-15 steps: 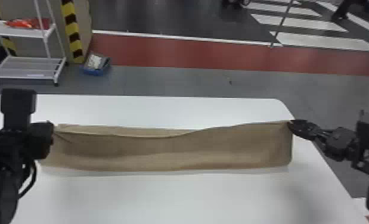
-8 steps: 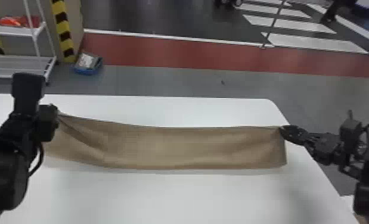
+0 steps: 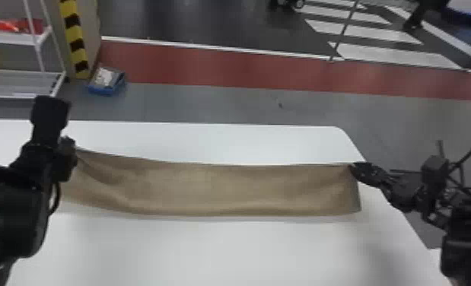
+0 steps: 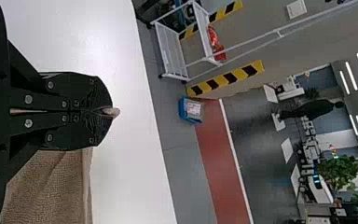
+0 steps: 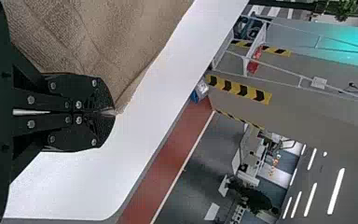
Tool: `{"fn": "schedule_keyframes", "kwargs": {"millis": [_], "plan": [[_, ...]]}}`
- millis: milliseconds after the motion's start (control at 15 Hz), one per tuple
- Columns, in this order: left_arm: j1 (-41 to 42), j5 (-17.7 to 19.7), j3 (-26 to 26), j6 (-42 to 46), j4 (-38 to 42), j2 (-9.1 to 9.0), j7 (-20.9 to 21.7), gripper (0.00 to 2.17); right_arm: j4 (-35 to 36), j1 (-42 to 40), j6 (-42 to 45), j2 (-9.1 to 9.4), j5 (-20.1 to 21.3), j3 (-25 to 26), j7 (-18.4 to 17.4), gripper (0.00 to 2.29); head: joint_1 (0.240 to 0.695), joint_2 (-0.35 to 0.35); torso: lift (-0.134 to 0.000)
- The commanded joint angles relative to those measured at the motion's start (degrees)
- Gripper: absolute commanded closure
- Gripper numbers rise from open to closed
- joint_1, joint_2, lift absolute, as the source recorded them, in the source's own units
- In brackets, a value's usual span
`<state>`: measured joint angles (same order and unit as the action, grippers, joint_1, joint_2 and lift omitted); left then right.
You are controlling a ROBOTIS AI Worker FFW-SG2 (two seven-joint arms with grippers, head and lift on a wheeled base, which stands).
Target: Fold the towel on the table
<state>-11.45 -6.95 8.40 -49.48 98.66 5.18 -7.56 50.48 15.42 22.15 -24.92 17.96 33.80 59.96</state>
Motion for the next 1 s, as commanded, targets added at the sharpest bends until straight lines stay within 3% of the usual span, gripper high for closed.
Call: {"fn": "schedule_keyframes", "kwargs": {"millis": [0, 67, 133, 200, 467, 533, 600, 667, 800, 933], "plan": [[-0.42, -0.96, 0.48, 0.65, -1.63, 0.09, -0.35, 1.36, -0.03, 0.14, 0.39, 0.13, 0.05, -1.46, -1.78, 1.28, 0.695, -0.242, -0.114], [-0.51, -2.1, 0.56, 1.01, -2.42, 0.09, -0.35, 0.83, -0.03, 0.14, 0.39, 0.13, 0.23, -2.51, -3.18, 1.26, 0.695, -0.241, -0.114], [-0.59, -2.71, 0.65, 1.88, -3.3, 0.18, -0.26, 0.16, -0.38, 0.14, 0.39, 0.13, 0.41, -3.04, -5.12, 1.12, 0.695, -0.24, -0.114], [-0.59, -2.71, 0.65, 3.99, -4.18, 0.36, -0.18, 0.02, -0.65, 0.31, 0.39, 0.13, 0.41, -3.21, -5.82, 1.11, 0.695, -0.236, -0.114], [-0.59, -3.07, 0.04, 5.58, -4.79, 1.59, -0.18, 0.02, -0.65, 0.49, -0.14, 0.75, 0.58, -5.32, -9.69, 0.86, 0.695, -0.222, -0.114], [-0.42, -3.07, -0.23, 6.28, -4.79, 1.59, -0.26, 0.02, -0.74, 0.49, 0.04, 1.01, 0.58, -5.24, -10.92, 0.63, 0.695, -0.217, -0.114], [0.2, -2.98, -0.67, 7.68, -4.79, 1.85, -0.26, 0.02, -0.65, 0.14, 0.57, 1.36, 0.49, -5.24, -12.68, 0.21, 0.695, -0.207, -0.114], [0.9, -2.98, -1.46, 8.56, -4.44, 1.85, -0.26, 0.02, -0.65, -0.22, 2.15, 1.63, 0.41, -4.97, -14.0, 0.02, 0.695, -0.205, -0.114], [3.01, -1.57, -4.01, 10.5, -2.86, 1.94, 1.14, 0.02, 0.41, -1.62, 5.49, 2.24, -0.3, -3.3, -15.14, 0.01, 0.695, -0.201, -0.114], [4.59, 3.88, -7.61, 10.5, -1.19, 2.29, 5.45, 0.02, 4.54, -5.23, 5.49, 2.94, -2.06, -1.46, -14.87, 0.05, 0.695, -0.197, -0.114]]}}
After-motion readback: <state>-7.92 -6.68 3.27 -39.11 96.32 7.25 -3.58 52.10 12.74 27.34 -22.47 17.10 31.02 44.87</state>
